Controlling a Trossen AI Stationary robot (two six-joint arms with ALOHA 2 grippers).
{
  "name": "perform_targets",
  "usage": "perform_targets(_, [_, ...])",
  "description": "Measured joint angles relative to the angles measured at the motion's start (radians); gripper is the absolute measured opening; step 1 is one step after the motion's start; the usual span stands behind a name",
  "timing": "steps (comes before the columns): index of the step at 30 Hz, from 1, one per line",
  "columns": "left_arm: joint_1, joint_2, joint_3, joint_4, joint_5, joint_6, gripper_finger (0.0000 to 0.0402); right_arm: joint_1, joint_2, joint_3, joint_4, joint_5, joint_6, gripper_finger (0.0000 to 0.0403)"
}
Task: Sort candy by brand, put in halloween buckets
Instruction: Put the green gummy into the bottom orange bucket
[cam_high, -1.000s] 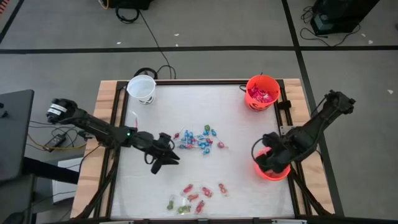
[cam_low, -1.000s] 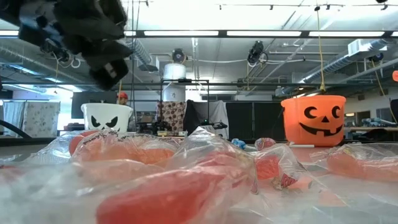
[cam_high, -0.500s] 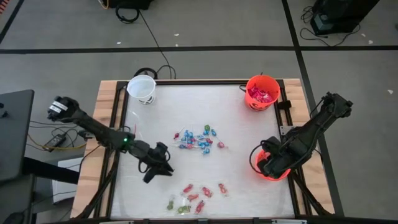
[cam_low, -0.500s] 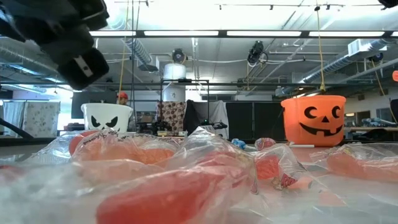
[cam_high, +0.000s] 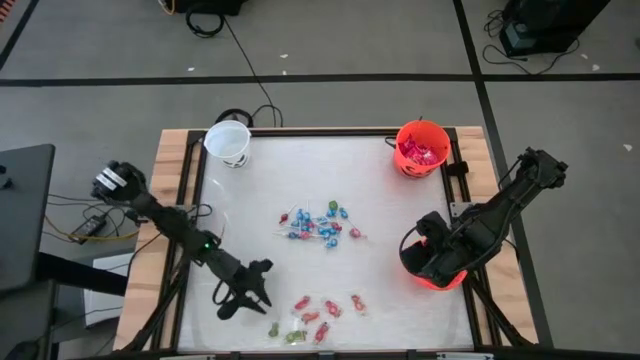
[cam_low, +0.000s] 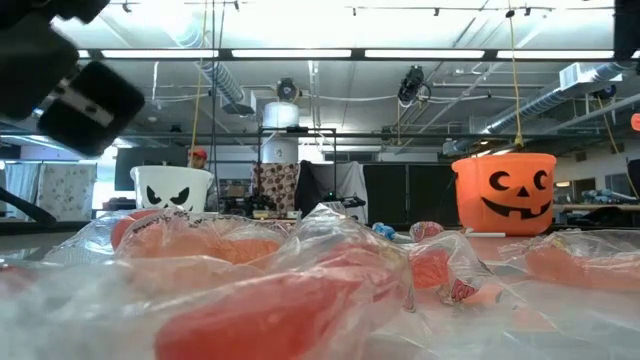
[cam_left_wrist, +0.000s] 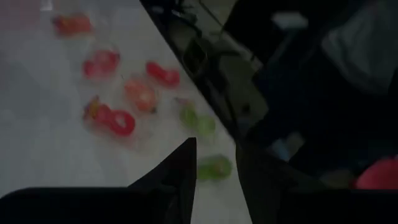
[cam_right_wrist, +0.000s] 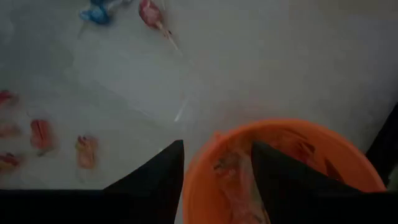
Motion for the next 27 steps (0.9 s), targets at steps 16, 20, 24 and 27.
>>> perform_targets(16, [-0.011, 0.338, 0.104, 0.071, 0.032, 0.128, 0.012, -0.07, 0.0, 0.0, 0.032, -0.1, -0.103, 0.0197])
perform_targets(20, [-0.01, 0.421, 0.114, 0.135, 0.068, 0.112, 0.0114, -0.077, 0.0, 0.0, 0.029, -0.121, -0.106, 0.0197])
perform_targets(24, [-0.011, 0.464, 0.117, 0.156, 0.06, 0.099, 0.0062, -0.082, 0.0, 0.0, 0.029, -0.126, -0.112, 0.0197])
perform_targets(27, [-0.008, 0.468, 0.116, 0.162, 0.054, 0.085, 0.0011, -0.087, 0.0, 0.0, 0.029, -0.128, -0.112, 0.0197])
